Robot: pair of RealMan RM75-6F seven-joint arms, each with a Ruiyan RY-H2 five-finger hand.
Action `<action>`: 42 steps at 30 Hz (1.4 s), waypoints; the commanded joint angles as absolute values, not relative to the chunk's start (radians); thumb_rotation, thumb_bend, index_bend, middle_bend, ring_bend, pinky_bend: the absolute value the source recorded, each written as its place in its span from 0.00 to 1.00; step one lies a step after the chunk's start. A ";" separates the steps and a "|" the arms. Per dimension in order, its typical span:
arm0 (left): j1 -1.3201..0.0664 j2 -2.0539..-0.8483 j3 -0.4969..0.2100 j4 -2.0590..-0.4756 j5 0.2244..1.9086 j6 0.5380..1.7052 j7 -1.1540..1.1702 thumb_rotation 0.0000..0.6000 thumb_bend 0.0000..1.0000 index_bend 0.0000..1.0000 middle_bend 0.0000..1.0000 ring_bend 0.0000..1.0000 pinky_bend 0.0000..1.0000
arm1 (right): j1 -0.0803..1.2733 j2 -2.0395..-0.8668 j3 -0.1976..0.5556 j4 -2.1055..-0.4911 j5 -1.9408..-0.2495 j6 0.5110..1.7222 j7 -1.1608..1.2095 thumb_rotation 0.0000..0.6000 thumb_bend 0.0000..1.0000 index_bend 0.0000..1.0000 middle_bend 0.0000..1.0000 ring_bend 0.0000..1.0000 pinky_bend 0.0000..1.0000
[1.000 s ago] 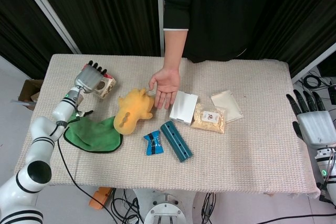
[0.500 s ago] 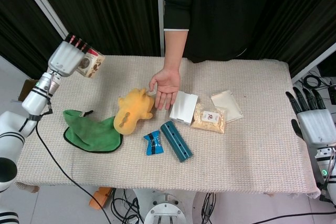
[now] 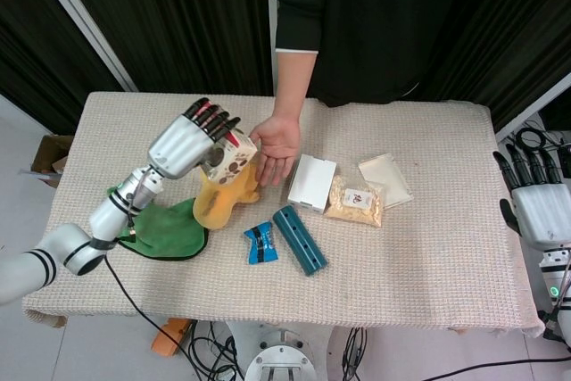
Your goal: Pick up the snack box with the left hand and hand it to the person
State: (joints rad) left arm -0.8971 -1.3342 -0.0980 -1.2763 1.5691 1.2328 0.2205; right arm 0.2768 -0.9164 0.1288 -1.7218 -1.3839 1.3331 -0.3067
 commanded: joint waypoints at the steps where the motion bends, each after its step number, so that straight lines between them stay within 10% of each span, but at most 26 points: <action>1: -0.927 -1.389 -0.127 -1.297 1.582 1.226 0.255 1.00 0.37 0.46 0.55 0.26 0.23 | 0.277 -0.919 0.130 -1.715 -1.380 1.330 -0.301 1.00 0.37 0.00 0.00 0.00 0.00; 15: -1.015 -1.623 -0.131 -1.003 1.586 1.106 0.257 1.00 0.34 0.43 0.52 0.26 0.23 | 0.266 -0.921 0.129 -1.685 -1.379 1.334 -0.261 1.00 0.37 0.00 0.00 0.00 0.00; 23: -1.016 -1.659 -0.120 -0.938 1.591 1.102 0.202 1.00 0.20 0.01 0.08 0.13 0.21 | 0.262 -0.921 0.129 -1.668 -1.380 1.333 -0.237 1.00 0.37 0.00 0.00 0.00 0.00; 42: -1.007 -1.600 -0.151 -1.001 1.589 1.160 0.245 1.00 0.09 0.00 0.00 0.03 0.15 | 0.259 -0.918 0.134 -1.670 -1.386 1.338 -0.234 1.00 0.37 0.00 0.00 0.00 0.00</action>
